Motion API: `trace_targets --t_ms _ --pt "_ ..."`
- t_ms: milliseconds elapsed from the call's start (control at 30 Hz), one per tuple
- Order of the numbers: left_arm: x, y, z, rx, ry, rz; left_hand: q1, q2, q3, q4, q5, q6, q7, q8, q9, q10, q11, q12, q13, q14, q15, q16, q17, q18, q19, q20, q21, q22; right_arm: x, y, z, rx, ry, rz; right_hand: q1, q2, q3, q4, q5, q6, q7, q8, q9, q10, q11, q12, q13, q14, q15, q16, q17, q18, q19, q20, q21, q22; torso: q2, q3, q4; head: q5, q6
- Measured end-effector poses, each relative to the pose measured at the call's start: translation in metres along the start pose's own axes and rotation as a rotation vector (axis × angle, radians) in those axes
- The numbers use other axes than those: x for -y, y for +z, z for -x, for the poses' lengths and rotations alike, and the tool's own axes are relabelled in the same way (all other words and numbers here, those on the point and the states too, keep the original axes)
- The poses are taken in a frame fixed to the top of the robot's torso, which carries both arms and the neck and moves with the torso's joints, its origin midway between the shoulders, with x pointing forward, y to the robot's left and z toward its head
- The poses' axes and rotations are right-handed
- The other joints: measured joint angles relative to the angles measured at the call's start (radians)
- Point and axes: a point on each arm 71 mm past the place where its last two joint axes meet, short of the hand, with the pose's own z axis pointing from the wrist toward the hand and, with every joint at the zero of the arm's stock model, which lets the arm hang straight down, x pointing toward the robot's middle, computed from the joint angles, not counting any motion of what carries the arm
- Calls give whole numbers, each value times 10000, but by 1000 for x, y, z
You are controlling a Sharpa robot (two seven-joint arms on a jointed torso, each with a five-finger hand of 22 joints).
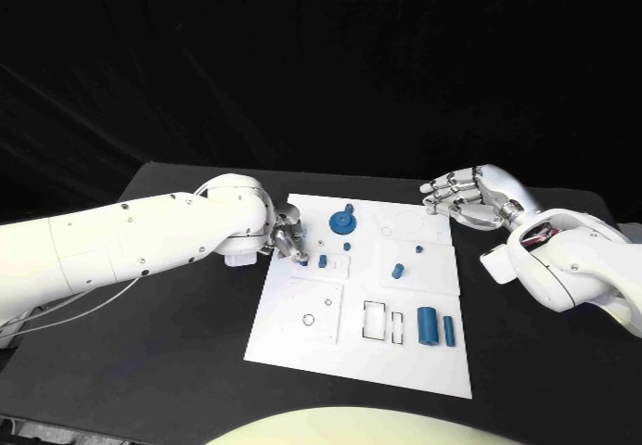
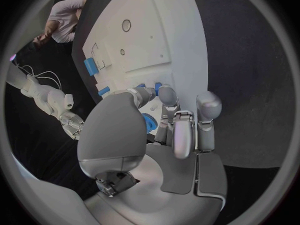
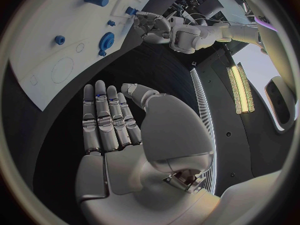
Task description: Assemble the parts on the task board
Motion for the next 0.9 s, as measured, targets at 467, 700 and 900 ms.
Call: trace_targets --t_ms 467,700,900 --pt "3 3 0 -115 -172 121 -389 49 127 -129 -5 57 -53 118 93 142 -71 113 103 5 -69 47 0 0 36 -36 40 105 0 0 0 0 13 -11 -39 -40 -1 56 0 0 0 38 0 0 0 0 1 0 0 0 -17 0 0 0 -37 -46 -7 1 1 -7 -20" --pt "4 6 -1 -138 -171 172 -618 82 209 -270 -15 147 -110 196 147 200 -95 114 124 2 -73 48 7 0 71 -71 39 105 1 -1 1 22 77 -66 -39 -40 -1 56 0 0 0 38 0 0 0 0 1 0 0 0 -16 0 0 0 -37 -45 -8 1 4 -19 -12" --pt "5 7 -1 -142 -169 206 -729 97 216 -342 -28 141 -182 220 147 212 -106 114 124 2 -72 48 6 1 71 -71 39 104 1 -1 1 23 142 -96 -79 0 -1 56 0 0 0 38 1 0 0 0 1 0 0 0 -29 1 0 0 -37 -67 -8 -2 4 -35 0"
